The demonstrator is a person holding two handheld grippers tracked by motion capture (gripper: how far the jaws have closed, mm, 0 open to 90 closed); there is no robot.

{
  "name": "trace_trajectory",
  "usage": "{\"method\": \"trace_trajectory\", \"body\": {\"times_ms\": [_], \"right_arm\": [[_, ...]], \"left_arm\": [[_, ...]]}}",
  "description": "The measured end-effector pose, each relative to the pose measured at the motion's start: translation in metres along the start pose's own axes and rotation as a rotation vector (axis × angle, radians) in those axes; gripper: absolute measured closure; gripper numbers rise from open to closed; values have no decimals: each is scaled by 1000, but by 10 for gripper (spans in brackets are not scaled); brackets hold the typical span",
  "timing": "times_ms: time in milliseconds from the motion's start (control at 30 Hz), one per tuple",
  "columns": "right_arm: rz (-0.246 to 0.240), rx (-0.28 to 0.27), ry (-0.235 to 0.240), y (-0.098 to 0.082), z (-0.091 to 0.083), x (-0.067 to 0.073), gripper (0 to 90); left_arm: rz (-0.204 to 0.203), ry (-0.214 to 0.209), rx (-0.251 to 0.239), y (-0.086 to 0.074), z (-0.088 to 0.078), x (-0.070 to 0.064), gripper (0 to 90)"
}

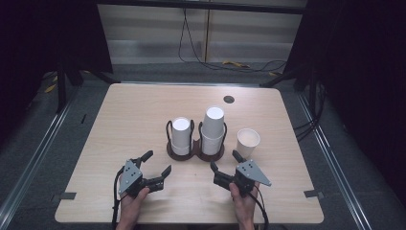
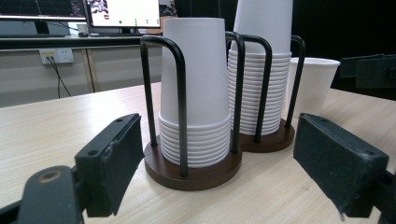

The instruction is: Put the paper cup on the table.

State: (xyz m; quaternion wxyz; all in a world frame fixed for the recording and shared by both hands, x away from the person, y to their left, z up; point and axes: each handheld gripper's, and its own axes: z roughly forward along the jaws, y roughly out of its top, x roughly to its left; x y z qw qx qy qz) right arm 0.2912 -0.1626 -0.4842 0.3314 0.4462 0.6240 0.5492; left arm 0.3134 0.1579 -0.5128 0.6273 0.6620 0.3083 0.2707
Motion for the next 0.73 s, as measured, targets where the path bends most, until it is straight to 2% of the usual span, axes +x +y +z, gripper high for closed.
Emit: {"method": "trace_trajectory", "body": {"times_ms": [67,200,267,433,733], "right_arm": [[7,-7,5,-1,4,6,134],[-12,-29,16,-7,9,14,134],[-11,-45,12,-9,9,15,134],[-32,-28,6,-18,11,16,137],[-49,-44,2,-19,10,18,133]], "left_arm": [[-1,-4,2,0,0,0,155],[0,-3,-1,0,0,0,156],[-2,-6,1,0,0,1,156],[-3,-8,1,0,0,1,157],[-6,-12,0,0,0,1,157]]}}
